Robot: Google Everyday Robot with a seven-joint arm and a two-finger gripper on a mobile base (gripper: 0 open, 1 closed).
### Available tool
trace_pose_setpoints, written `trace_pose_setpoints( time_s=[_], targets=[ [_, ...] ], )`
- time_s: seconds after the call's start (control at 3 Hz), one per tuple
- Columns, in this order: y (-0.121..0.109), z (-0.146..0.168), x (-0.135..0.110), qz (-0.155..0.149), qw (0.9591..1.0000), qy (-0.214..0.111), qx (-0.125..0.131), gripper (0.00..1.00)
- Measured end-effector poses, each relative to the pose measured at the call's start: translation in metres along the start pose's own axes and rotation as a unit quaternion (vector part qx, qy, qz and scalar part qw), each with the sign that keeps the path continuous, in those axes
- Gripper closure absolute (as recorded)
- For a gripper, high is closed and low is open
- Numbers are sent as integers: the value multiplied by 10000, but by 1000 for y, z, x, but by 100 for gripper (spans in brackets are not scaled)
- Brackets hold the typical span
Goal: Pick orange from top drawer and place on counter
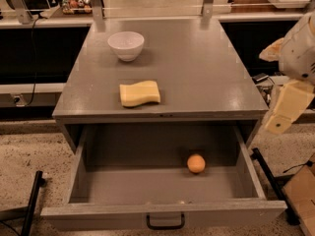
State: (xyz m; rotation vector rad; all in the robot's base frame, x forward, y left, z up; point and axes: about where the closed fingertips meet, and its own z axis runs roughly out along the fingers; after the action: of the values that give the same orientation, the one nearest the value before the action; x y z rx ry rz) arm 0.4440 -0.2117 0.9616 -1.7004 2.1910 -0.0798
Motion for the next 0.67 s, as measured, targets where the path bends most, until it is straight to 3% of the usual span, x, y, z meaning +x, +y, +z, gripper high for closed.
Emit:
trace_pose_setpoints(
  time_s=[0.33, 0.67],
  targets=[
    [37, 63, -5, -181, 9966, -755, -276, 0],
    [61, 91, -6, -239, 9919, -1201, -327, 0]
  ],
)
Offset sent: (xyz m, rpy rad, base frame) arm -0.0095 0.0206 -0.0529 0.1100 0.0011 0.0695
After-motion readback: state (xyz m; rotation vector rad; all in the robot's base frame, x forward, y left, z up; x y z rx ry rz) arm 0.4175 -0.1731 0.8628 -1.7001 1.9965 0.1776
